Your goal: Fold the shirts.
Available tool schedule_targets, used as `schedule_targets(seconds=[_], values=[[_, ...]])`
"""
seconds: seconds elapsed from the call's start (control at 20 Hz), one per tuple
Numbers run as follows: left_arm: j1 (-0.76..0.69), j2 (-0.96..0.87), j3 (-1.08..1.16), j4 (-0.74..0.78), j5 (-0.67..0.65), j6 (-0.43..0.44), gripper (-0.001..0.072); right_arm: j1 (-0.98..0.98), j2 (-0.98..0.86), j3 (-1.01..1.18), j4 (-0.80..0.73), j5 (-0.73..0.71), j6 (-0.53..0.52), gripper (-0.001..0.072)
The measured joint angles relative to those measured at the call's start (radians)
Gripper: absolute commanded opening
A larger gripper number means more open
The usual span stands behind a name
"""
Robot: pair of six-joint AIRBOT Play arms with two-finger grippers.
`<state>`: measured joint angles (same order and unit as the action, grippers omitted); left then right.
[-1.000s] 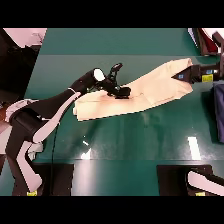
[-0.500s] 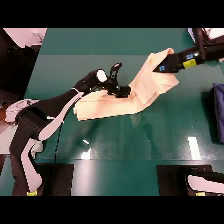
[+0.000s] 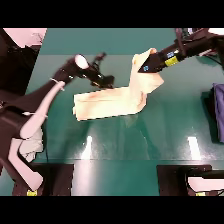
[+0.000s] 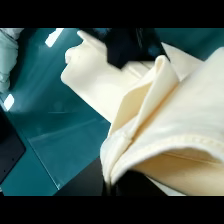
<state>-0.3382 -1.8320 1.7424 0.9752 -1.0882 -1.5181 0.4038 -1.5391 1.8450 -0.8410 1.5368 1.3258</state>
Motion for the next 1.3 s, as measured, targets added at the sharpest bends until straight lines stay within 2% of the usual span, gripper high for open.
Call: schedule_targets(seconds=[0.3,0.4,0.45,0.5,0.65,0.8,1.1,1.15,1.2,1.25,1.3], values=[[0.236,0.257,0.000,0.027,-0.101,0.066,0.0023,0.186,-0.122,0.007,0.002,-0.118,-0.030,0.0030],[0.300,0.338,0.000,0.030,-0.120,0.075,0.0023,0.274,-0.182,0.009,0.004,-0.206,-0.049,0.0288],[0.327,0.373,0.000,0.032,-0.126,0.077,0.0023,0.320,-0.216,0.018,0.009,-0.256,-0.067,0.0366],[0.353,0.406,0.000,0.035,-0.131,0.080,0.0023,0.368,-0.256,0.039,0.015,-0.303,-0.090,0.0386],[0.400,0.469,0.000,0.037,-0.145,0.084,0.0023,0.481,-0.360,0.141,0.018,-0.387,-0.142,0.0386],[0.422,0.496,0.000,0.045,-0.182,0.096,0.0023,0.512,-0.369,0.166,-0.061,-0.396,-0.161,0.0385],[0.432,0.510,-0.003,0.049,-0.237,0.116,0.0023,0.292,-0.197,-0.089,-0.193,-0.317,-0.106,0.0386],[0.433,0.511,-0.004,0.049,-0.238,0.117,0.0024,0.230,-0.169,-0.147,-0.204,-0.312,-0.097,0.0422],[0.433,0.512,-0.006,0.050,-0.241,0.118,0.0023,0.169,-0.146,-0.196,-0.207,-0.309,-0.088,0.0646],[0.433,0.512,-0.006,0.050,-0.241,0.119,0.0024,0.104,-0.126,-0.245,-0.196,-0.307,-0.085,0.0709],[0.433,0.512,-0.006,0.050,-0.241,0.121,0.0024,0.048,-0.114,-0.287,-0.167,-0.306,-0.082,0.0710]])
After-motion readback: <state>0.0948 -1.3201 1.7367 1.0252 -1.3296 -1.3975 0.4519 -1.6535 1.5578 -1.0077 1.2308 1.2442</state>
